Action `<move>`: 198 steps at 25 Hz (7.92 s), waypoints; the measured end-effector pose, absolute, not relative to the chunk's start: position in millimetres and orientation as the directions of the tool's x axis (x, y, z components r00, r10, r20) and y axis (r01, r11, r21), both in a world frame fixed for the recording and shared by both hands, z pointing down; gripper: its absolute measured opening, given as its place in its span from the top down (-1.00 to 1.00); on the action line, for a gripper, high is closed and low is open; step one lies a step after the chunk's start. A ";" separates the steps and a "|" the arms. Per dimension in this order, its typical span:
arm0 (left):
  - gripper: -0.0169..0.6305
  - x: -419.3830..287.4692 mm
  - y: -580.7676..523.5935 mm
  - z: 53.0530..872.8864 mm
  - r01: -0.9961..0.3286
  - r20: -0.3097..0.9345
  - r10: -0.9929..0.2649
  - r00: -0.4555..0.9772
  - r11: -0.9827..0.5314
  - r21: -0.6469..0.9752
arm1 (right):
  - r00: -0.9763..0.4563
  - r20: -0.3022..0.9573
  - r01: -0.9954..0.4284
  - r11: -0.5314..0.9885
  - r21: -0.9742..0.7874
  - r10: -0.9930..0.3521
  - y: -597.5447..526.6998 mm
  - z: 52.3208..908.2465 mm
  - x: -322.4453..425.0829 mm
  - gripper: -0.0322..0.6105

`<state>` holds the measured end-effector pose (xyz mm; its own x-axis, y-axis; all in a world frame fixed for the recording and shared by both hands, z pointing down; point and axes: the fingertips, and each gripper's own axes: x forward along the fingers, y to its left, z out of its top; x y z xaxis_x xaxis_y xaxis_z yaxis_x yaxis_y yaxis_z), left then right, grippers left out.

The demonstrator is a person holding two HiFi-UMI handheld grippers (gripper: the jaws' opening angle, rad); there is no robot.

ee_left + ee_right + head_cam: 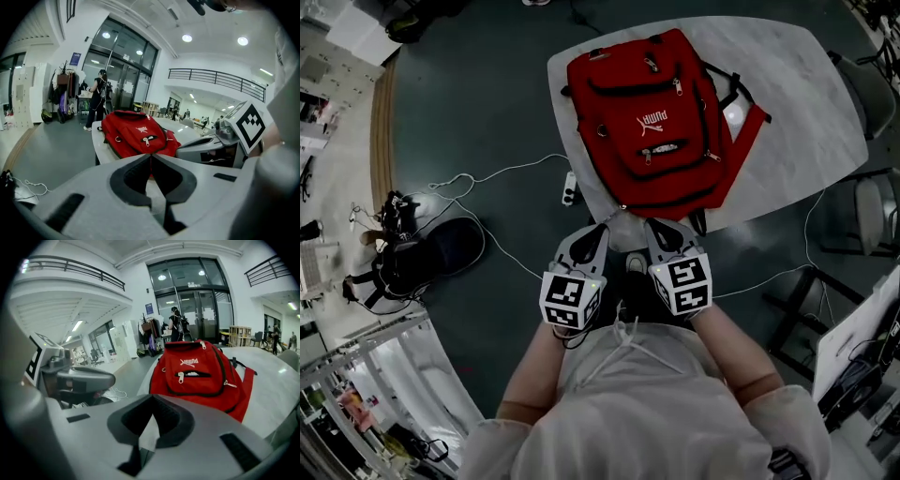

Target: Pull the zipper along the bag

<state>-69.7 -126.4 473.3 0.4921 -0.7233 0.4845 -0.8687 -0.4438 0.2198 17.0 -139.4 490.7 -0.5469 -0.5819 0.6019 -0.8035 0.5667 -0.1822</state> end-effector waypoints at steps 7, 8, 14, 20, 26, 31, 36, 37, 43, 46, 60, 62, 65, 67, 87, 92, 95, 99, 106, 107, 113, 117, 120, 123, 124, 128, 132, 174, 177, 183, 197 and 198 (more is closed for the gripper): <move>0.89 -79.3 -148.8 536.5 -0.833 0.574 -0.626 0.528 -0.513 0.207 | -0.457 0.717 -0.860 0.466 -0.206 -0.527 -163.6 553.1 14.5 0.82; 0.89 -80.7 -150.8 547.0 -0.824 0.586 -0.606 0.538 -0.526 0.212 | -0.446 0.732 -0.867 0.451 -0.212 -0.515 -166.9 563.8 12.1 0.82; 0.89 -71.6 -151.5 575.5 -0.784 0.633 -0.514 0.579 -0.564 0.259 | -0.373 0.791 -0.908 0.366 -0.204 -0.485 -178.4 590.5 11.4 0.82; 0.51 -52.7 -149.2 574.9 -0.751 0.657 -0.453 0.602 -0.602 0.273 | -0.340 0.809 -0.918 0.356 -0.176 -0.479 -183.2 589.7 15.0 0.82; 0.45 -47.4 -144.7 606.7 -0.739 0.719 -0.410 0.562 -0.638 0.214 | -0.356 0.812 -0.912 0.362 -0.194 -0.462 -185.5 603.2 11.5 0.82; 0.45 -47.0 -145.6 615.3 -0.759 0.751 -0.395 0.530 -0.615 0.212 | -0.382 0.806 -0.907 0.352 -0.232 -0.452 -184.8 605.3 10.5 0.82; 0.54 -42.2 -147.1 617.9 -0.766 0.762 -0.400 0.509 -0.614 0.190 | -0.384 0.803 -0.905 0.359 -0.229 -0.455 -184.2 606.7 11.0 0.82; 0.63 -41.6 -147.4 620.8 -0.769 0.768 -0.401 0.499 -0.614 0.179 | -0.390 0.800 -0.903 0.357 -0.237 -0.455 -184.2 608.8 11.2 0.82; 0.82 -42.3 -147.9 624.4 -0.779 0.784 -0.406 0.469 -0.609 0.150 | -0.395 0.796 -0.899 0.373 -0.231 -0.458 -182.4 610.0 10.8 0.82; 0.85 -42.5 -148.5 625.2 -0.781 0.793 -0.382 0.475 -0.598 0.179 | -0.395 0.800 -0.896 0.380 -0.228 -0.452 -183.0 610.8 11.2 0.82; 0.86 -65.4 -158.2 624.0 -0.759 0.809 -0.312 0.498 -0.609 0.232 | -0.394 0.823 -0.873 0.447 -0.196 -0.410 -183.3 609.2 6.5 0.82; 0.85 -66.8 -161.4 625.2 -0.756 0.819 -0.318 0.479 -0.623 0.200 | -0.386 0.829 -0.875 0.446 -0.190 -0.404 -181.5 610.5 11.2 0.82; 0.85 -72.0 -168.6 625.9 -0.774 0.834 -0.323 0.448 -0.607 0.180 | -0.375 0.848 -0.874 0.449 -0.188 -0.375 -178.9 612.7 17.9 0.82; 0.85 -76.8 -174.6 625.5 -0.789 0.837 -0.324 0.442 -0.584 0.191 | -0.377 0.856 -0.872 0.446 -0.200 -0.353 -178.1 613.6 20.3 0.82; 0.85 -125.1 -239.1 622.1 -0.802 0.828 -0.349 0.439 -0.567 0.186 | -0.357 0.920 -0.847 0.473 -0.244 -0.165 -182.6 616.4 12.5 0.82; 0.85 -142.1 -261.3 623.4 -0.795 0.836 -0.354 0.419 -0.587 0.149 | -0.340 0.933 -0.833 0.499 -0.241 -0.117 -186.6 619.4 4.8 0.82; 0.85 -146.4 -274.0 622.6 -0.793 0.835 -0.369 0.408 -0.597 0.124 | -0.346 0.933 -0.830 0.494 -0.258 -0.094 -186.0 619.6 6.3 0.82; 0.85 -154.5 -295.5 622.5 -0.776 0.828 -0.414 0.377 -0.629 0.039 | -0.352 0.933 -0.831 0.484 -0.274 -0.076 -186.1 618.9 7.7 0.82; 0.84 -168.9 -331.8 617.1 -0.785 0.820 -0.446 0.358 -0.619 0.007 | -0.372 0.927 -0.819 0.488 -0.301 -0.053 -186.1 618.5 4.5 0.82; 0.84 -169.7 -336.1 617.0 -0.785 0.820 -0.446 0.359 -0.620 0.007 | -0.373 0.926 -0.818 0.490 -0.301 -0.054 -186.5 618.4 4.8 0.82; 0.82 -173.3 -348.6 620.3 -0.777 0.827 -0.428 0.365 -0.629 0.017 | -0.369 0.927 -0.823 0.489 -0.291 -0.070 -186.9 619.1 4.2 0.82; 0.81 -174.2 -353.4 621.5 -0.791 0.828 -0.421 0.370 -0.610 0.043 | -0.389 0.919 -0.823 0.474 -0.314 -0.066 -187.5 619.1 4.1 0.82; 0.79 -174.8 -353.3 621.2 -0.817 0.822 -0.427 0.377 -0.572 0.078 | -0.383 0.921 -0.824 0.479 -0.303 -0.076 -187.2 618.6 4.7 0.82; 0.70 -178.2 -352.8 620.4 -0.827 0.817 -0.452 0.357 -0.559 0.053 | -0.387 0.918 -0.829 0.471 -0.303 -0.091 -187.5 618.7 5.2 0.82; 0.67 -179.9 -352.0 620.5 -0.830 0.817 -0.453 0.357 -0.555 0.054 | -0.389 0.916 -0.829 0.470 -0.303 -0.095 -187.6 618.8 5.0 0.82; 0.50 -185.8 -344.3 617.9 -0.834 0.812 -0.457 0.363 -0.548 0.064 | -0.392 0.914 -0.827 0.477 -0.298 -0.109 -188.0 619.3 5.0 0.82; 0.47 -188.8 -325.8 605.8 -0.847 0.805 -0.477 0.352 -0.528 0.057 | -0.402 0.904 -0.843 0.445 -0.303 -0.145 -187.9 619.5 6.4 0.82; 0.89 -136.6 -273.2 250.2 -0.839 0.132 -0.828 0.545 -0.537 0.091 | -0.479 0.203 -0.872 0.489 0.001 -0.854 -268.1 258.8 -38.8 0.82; 0.89 -133.3 -273.5 249.6 -0.838 0.133 -0.828 0.545 -0.537 0.092 | -0.472 0.194 -0.876 0.482 0.006 -0.860 -270.0 258.8 -34.5 0.82; 0.89 -132.8 -268.3 246.5 -0.835 0.128 -0.825 0.550 -0.542 0.098 | -0.484 0.182 -0.870 0.492 0.004 -0.856 -267.4 255.8 -38.9 0.82; 0.89 -121.9 -265.9 253.9 -0.818 0.156 -0.803 0.574 -0.570 0.076 | -0.508 0.168 -0.857 0.515 -0.003 -0.845 -262.7 257.2 -41.9 0.82; 0.89 -121.7 -265.9 253.5 -0.818 0.155 -0.804 0.574 -0.569 0.077 | -0.509 0.168 -0.857 0.516 -0.005 -0.844 -262.6 256.2 -42.0 0.82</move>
